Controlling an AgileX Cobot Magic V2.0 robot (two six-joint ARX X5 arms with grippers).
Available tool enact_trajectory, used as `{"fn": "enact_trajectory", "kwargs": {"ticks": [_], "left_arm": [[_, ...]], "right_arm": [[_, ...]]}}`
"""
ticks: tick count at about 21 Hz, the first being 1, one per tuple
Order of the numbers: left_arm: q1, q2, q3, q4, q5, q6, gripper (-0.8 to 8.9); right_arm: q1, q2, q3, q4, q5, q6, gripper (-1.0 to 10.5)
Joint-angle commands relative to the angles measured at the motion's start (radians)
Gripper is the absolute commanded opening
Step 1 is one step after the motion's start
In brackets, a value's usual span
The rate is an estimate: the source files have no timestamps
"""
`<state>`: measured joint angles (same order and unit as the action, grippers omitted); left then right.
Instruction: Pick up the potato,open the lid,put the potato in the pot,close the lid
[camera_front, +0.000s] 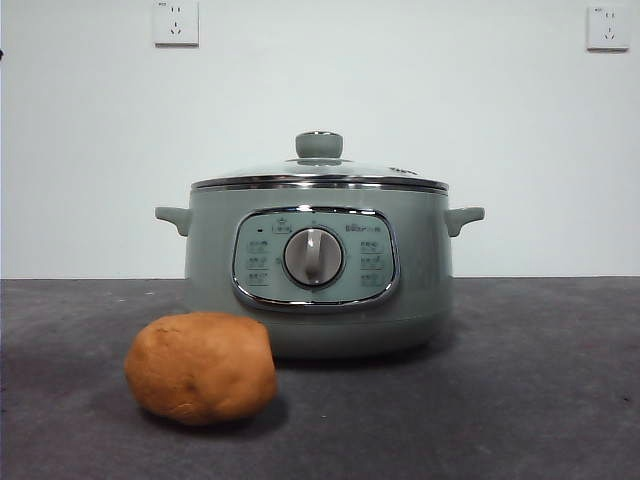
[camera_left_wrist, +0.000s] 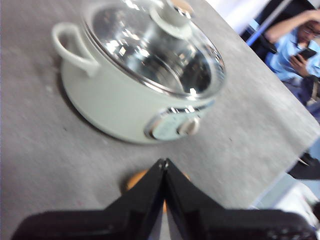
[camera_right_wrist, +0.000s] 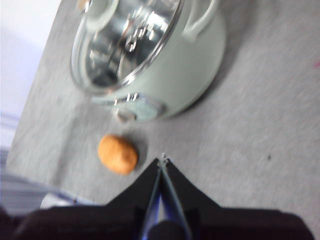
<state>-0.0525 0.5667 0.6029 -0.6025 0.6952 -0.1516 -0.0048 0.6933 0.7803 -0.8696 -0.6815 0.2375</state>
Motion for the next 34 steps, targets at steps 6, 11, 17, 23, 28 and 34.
{"fn": "enact_trajectory", "kwargs": {"ticks": [6, 11, 17, 23, 28, 34], "left_arm": [[0.0, 0.002, 0.003, -0.055, 0.049, 0.007, -0.03], [-0.001, 0.003, 0.003, -0.086, 0.049, 0.035, -0.03], [-0.001, 0.003, 0.003, -0.09, 0.083, 0.047, 0.8], [-0.001, 0.003, 0.003, -0.089, 0.124, 0.005, 6.86], [-0.001, 0.003, 0.005, -0.09, 0.124, 0.005, 6.86], [-0.001, 0.003, 0.006, -0.09, 0.116, 0.006, 6.86]], "right_arm": [[0.214, 0.156, 0.044, 0.016, 0.063, -0.073, 0.1], [0.503, 0.279, 0.049, 0.105, 0.223, -0.033, 1.1], [0.829, 0.46, 0.08, 0.249, 0.381, -0.001, 6.2], [0.978, 0.648, 0.198, 0.262, 0.48, -0.035, 6.7], [1.028, 0.778, 0.296, 0.264, 0.568, -0.1, 6.7], [1.034, 0.909, 0.38, 0.273, 0.609, -0.162, 6.7]]}}
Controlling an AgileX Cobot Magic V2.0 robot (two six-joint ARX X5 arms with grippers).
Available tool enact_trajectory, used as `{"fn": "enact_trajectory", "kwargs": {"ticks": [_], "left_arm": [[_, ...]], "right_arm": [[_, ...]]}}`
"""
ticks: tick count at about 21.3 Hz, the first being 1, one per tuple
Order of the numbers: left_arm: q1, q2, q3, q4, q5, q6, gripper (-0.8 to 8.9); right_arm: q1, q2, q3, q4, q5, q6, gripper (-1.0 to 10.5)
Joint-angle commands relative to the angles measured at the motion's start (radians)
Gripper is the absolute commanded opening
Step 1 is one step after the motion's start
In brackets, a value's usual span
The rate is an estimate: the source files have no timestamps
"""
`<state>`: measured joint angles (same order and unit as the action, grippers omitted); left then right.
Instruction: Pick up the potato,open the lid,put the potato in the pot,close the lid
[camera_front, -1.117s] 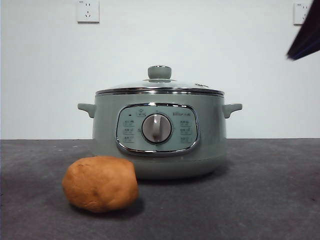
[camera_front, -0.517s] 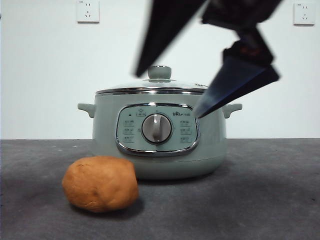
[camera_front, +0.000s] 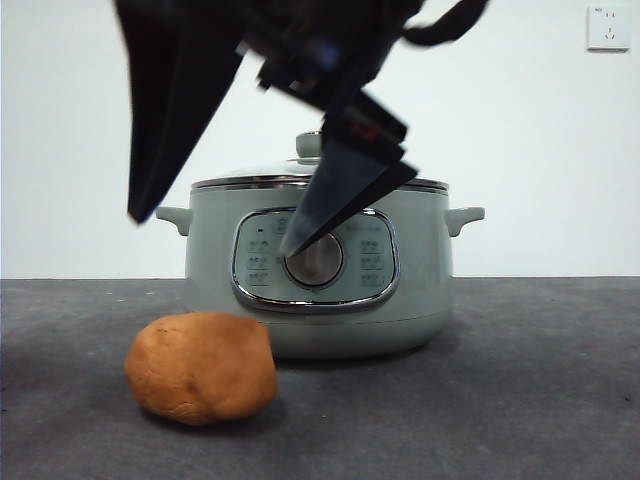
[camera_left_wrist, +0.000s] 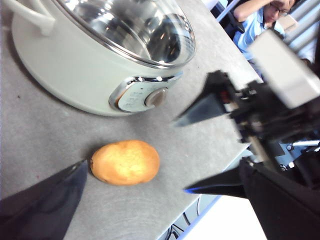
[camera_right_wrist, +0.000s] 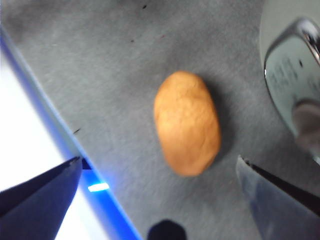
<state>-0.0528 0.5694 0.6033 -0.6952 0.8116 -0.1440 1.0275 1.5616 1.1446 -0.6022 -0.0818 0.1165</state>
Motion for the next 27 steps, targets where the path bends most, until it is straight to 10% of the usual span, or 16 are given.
{"fn": "enact_trajectory", "kwargs": {"ticks": [1, 17, 24, 27], "left_arm": [[0.0, 0.0, 0.006, 0.003, 0.0, -0.001, 6.86], [0.0, 0.037, 0.006, 0.004, 0.0, 0.01, 6.86], [0.0, 0.048, 0.006, 0.007, 0.0, 0.01, 6.86], [0.0, 0.048, 0.006, 0.008, 0.0, 0.01, 6.86]], "right_arm": [[0.002, 0.058, 0.024, 0.006, 0.016, -0.049, 6.7], [0.002, 0.272, 0.04, 0.14, 0.038, -0.12, 6.5], [0.014, 0.274, 0.04, 0.125, 0.034, -0.12, 0.1], [0.021, 0.274, 0.04, 0.126, 0.038, -0.111, -0.2]]}}
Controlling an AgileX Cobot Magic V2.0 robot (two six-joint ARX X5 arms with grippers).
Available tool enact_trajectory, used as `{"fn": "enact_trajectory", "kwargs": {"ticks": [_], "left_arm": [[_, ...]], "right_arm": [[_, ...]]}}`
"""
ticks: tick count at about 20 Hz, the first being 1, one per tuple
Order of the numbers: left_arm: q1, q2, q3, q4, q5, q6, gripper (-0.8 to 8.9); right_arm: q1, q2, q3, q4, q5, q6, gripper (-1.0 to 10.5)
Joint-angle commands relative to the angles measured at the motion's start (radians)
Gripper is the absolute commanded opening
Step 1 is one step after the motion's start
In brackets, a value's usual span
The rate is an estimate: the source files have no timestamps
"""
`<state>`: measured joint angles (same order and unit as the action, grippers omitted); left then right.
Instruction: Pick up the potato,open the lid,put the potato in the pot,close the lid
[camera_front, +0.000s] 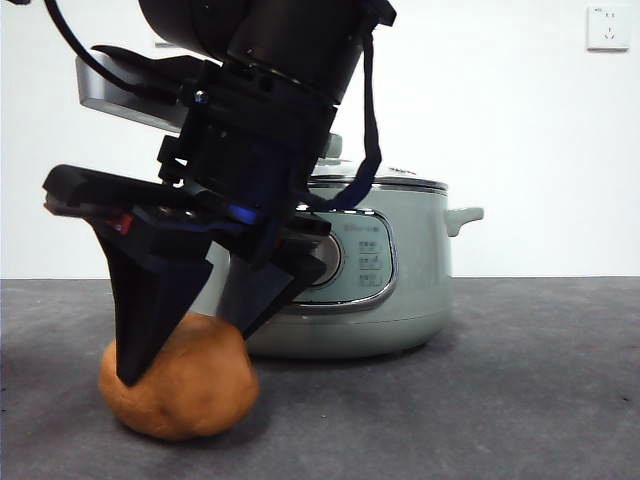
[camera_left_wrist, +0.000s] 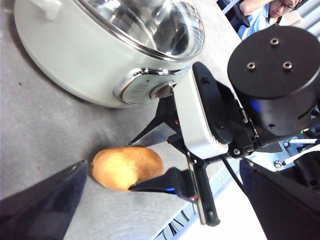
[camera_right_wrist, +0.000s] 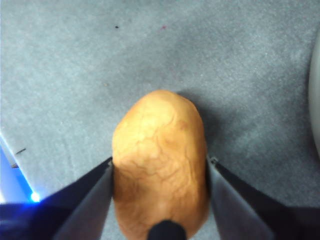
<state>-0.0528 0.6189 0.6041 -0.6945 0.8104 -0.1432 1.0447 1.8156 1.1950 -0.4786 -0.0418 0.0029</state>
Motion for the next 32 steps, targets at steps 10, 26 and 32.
{"fn": "enact_trajectory", "kwargs": {"ticks": [10, 26, 32], "left_arm": [[0.0, 0.063, 0.082, 0.005, 0.0, -0.01, 6.84], [-0.384, 0.729, 0.719, 0.045, -0.462, 0.114, 6.84], [-0.502, 0.998, 0.979, 0.048, -0.636, 0.206, 6.84]], "right_arm": [[0.01, -0.284, -0.003, -0.238, 0.031, 0.109, -0.1], [0.007, -0.977, -0.003, -0.699, 0.592, 0.279, -0.1], [0.008, -0.975, -0.003, -0.729, 0.586, 0.327, -0.1]]}}
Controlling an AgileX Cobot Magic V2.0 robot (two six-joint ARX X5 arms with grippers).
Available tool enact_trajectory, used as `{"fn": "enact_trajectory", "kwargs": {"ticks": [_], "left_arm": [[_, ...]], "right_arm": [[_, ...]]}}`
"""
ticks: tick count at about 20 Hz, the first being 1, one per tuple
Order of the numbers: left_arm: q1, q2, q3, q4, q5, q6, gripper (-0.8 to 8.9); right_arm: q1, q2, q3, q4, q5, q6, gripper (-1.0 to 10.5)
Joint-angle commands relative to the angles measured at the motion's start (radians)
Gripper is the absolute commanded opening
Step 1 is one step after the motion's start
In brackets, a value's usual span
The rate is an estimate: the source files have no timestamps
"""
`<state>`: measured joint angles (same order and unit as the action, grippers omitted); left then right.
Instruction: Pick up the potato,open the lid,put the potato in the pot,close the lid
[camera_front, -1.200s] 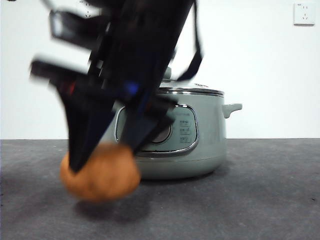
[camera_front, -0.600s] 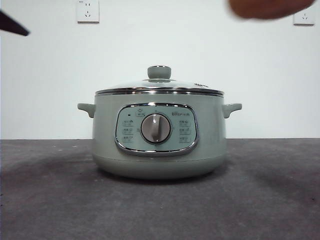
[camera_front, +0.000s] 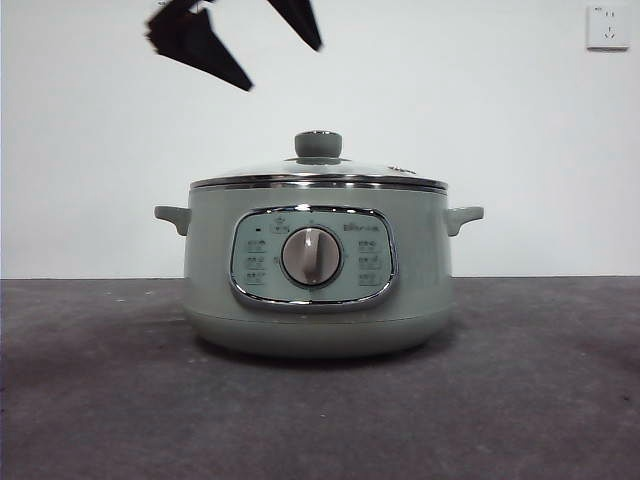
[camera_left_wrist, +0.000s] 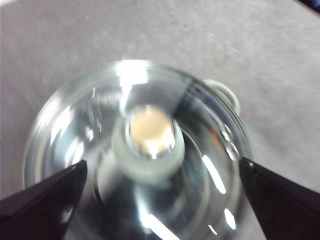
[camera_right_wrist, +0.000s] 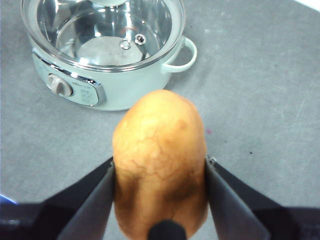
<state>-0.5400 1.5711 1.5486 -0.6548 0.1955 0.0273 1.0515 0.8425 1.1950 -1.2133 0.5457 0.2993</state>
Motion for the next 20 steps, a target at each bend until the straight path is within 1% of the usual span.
{"fn": "enact_trajectory", "kwargs": {"ticks": [1, 5, 10, 13, 14, 15, 17, 18, 20], "left_arm": [[-0.024, 0.08, 0.06, 0.014, -0.029, 0.038, 6.84], [-0.049, 0.169, 0.098, 0.043, -0.088, 0.037, 6.84], [-0.06, 0.214, 0.098, 0.025, -0.092, 0.034, 6.75], [-0.063, 0.235, 0.098, 0.013, -0.092, 0.034, 5.48], [-0.063, 0.236, 0.098, 0.015, -0.092, 0.034, 4.9], [-0.063, 0.236, 0.098, 0.017, -0.092, 0.034, 3.98], [-0.063, 0.236, 0.098, 0.017, -0.092, 0.037, 1.23], [-0.063, 0.236, 0.098, 0.023, -0.092, 0.037, 0.06], [-0.061, 0.236, 0.098, 0.053, -0.092, 0.036, -0.09]], "right_arm": [[0.001, -0.002, -0.003, 0.01, -0.008, 0.044, -0.1], [0.002, -0.003, -0.003, 0.008, -0.023, 0.058, -0.1], [0.002, -0.002, -0.003, 0.009, -0.026, 0.063, -0.1], [0.002, -0.002, -0.003, 0.008, -0.025, 0.064, -0.1], [0.002, -0.002, -0.003, 0.008, -0.026, 0.064, -0.1], [0.002, -0.002, -0.003, 0.008, -0.025, 0.064, -0.1], [0.002, -0.002, -0.003, 0.008, -0.025, 0.064, -0.1], [0.002, -0.002, -0.003, 0.008, -0.025, 0.064, -0.1], [0.002, -0.002, -0.003, 0.008, -0.026, 0.064, -0.1]]}}
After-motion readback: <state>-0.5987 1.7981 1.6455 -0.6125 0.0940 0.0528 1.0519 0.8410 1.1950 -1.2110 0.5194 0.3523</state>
